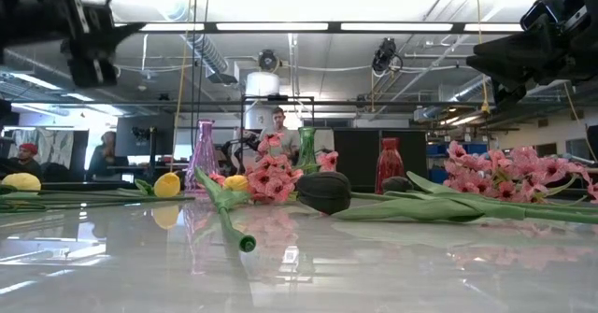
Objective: Sort flowers into vase by color
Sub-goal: Put the left yellow flower into the purple vase
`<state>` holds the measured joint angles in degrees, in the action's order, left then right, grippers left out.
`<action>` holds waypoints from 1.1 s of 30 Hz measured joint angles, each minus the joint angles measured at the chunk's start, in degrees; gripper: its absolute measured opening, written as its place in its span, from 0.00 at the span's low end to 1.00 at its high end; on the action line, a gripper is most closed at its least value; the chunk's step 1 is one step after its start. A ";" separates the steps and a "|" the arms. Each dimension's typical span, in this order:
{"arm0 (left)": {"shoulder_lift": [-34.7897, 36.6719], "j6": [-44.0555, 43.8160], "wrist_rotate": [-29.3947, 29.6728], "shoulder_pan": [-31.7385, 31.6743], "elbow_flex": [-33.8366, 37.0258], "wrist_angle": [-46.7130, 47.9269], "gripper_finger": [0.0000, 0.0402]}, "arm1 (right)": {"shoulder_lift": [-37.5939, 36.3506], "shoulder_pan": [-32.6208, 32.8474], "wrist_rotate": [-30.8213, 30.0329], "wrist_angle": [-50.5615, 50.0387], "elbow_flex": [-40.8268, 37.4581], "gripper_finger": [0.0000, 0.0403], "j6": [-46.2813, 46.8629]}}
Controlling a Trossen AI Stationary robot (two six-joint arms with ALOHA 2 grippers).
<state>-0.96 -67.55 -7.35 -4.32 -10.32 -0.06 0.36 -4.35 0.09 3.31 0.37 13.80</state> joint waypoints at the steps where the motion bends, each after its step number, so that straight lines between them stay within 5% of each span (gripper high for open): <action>1: -0.43 1.59 0.74 0.00 -1.91 2.26 0.57 | 0.00 0.01 -0.01 0.02 0.01 0.27 0.00; 10: -10.75 20.03 10.00 -0.01 -23.63 33.80 0.57 | 0.00 0.01 0.01 0.00 -0.01 0.27 -0.02; 23: -31.57 57.69 11.22 0.00 -43.83 47.21 0.57 | 0.00 0.01 0.01 0.02 -0.01 0.27 0.00; 33: -42.14 77.16 18.47 0.00 -49.16 52.99 0.57 | 0.00 0.00 0.00 0.01 0.00 0.27 0.00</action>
<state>-43.10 9.61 11.12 -4.32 -59.48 52.93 0.35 -4.35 0.09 3.32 0.38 13.80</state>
